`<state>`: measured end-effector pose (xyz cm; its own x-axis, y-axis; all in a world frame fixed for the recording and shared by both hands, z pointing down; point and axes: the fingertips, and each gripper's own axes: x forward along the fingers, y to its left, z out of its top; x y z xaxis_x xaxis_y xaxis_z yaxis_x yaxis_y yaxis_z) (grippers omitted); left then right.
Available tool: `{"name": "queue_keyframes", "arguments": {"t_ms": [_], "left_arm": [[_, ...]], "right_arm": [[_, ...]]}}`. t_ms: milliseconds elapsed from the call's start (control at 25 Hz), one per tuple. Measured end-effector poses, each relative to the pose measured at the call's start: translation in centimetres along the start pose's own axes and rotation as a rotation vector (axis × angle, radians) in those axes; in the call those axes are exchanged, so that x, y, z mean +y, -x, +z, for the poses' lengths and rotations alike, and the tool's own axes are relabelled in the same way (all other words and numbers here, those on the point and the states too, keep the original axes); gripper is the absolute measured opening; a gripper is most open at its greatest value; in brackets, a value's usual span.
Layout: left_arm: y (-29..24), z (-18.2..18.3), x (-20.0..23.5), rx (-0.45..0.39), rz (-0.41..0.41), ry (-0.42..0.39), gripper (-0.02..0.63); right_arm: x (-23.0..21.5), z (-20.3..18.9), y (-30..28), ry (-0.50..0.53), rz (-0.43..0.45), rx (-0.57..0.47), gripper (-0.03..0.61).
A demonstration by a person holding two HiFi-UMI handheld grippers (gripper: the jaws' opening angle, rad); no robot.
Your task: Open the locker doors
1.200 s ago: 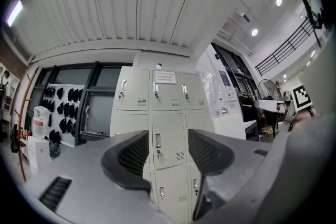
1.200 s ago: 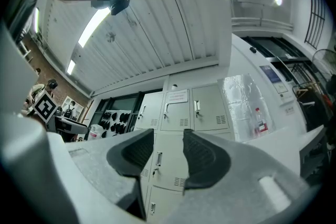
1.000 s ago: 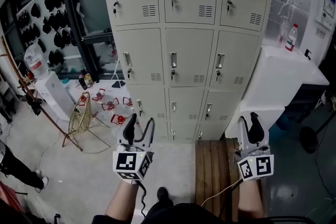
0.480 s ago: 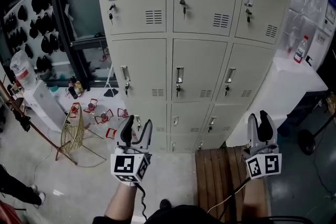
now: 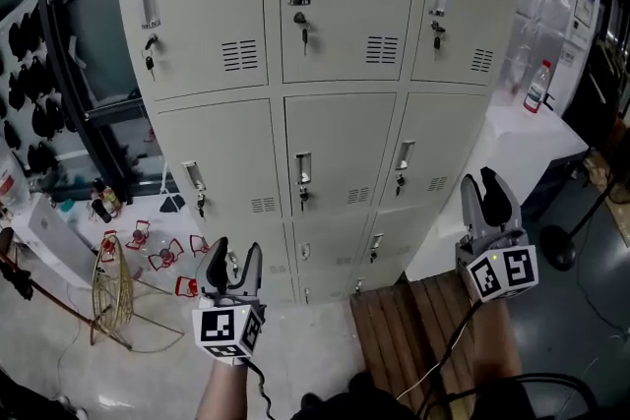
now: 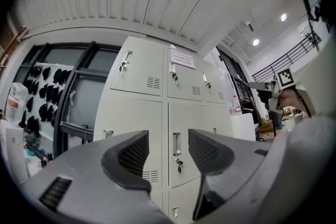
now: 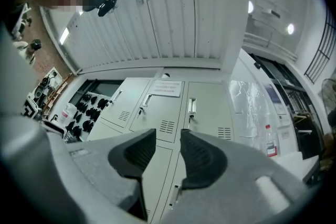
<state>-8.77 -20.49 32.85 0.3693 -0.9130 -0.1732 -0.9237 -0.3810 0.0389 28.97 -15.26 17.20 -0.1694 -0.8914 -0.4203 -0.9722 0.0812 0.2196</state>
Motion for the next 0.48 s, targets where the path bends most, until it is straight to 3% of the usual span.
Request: {"name": "queue_keyframes", "arguments": {"t_ms": [240, 480], "left_arm": [[-2.9, 2.3, 0.2, -0.044, 0.052, -0.036, 0.233], [-4.5, 2.8, 0.0, -0.047, 0.112, -0.08, 0.233]], "right_arm": [[-4.8, 0.9, -7.4, 0.018, 0.058, -0.041, 0.146], [-8.7, 2.6, -14.3, -0.037, 0.07, -0.09, 0.146]]}}
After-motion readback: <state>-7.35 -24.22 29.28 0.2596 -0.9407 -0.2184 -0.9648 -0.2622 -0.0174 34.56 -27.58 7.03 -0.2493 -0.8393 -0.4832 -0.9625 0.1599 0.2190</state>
